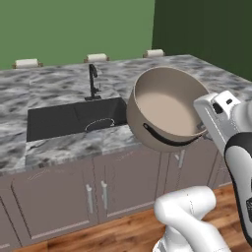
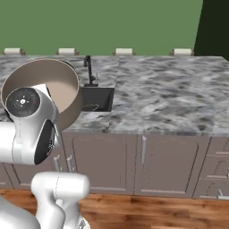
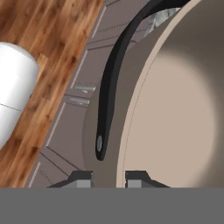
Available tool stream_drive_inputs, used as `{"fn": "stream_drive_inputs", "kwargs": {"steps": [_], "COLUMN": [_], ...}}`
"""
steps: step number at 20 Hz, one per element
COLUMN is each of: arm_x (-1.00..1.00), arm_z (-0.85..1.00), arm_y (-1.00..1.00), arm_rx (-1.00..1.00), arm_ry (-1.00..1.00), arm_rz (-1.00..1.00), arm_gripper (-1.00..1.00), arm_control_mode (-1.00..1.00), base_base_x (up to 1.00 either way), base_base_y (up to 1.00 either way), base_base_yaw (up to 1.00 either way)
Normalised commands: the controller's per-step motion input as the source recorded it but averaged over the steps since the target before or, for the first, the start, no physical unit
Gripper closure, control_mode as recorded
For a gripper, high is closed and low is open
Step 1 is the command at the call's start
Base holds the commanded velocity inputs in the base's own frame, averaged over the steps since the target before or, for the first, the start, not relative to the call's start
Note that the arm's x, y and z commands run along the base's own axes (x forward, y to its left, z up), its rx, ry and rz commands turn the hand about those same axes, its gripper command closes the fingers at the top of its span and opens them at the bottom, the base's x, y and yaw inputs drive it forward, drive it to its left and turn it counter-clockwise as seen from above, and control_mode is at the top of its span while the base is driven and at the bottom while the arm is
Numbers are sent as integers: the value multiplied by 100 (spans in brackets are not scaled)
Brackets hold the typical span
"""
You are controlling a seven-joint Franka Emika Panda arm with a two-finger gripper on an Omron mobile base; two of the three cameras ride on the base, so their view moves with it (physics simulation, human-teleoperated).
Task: Move the pot and pan from the stove into the sink.
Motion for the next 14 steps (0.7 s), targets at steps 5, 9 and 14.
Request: {"fn": "stream_drive_inputs", "kwargs": {"steps": [5, 9, 14], "arm_x": [0, 0, 0], "arm_z": [0, 0, 0], "arm_y": [0, 0, 0], "arm_rx": [0, 0, 0], "arm_ry": [0, 0, 0], "arm_rz": [0, 0, 0], "arm_gripper": [100, 100, 100], "arm_control_mode": [100, 100, 100], "base_base_x": [-3, -3, -6], "base_base_y": [-17, -74, -47], "base_base_yaw": [1, 11, 6]}}
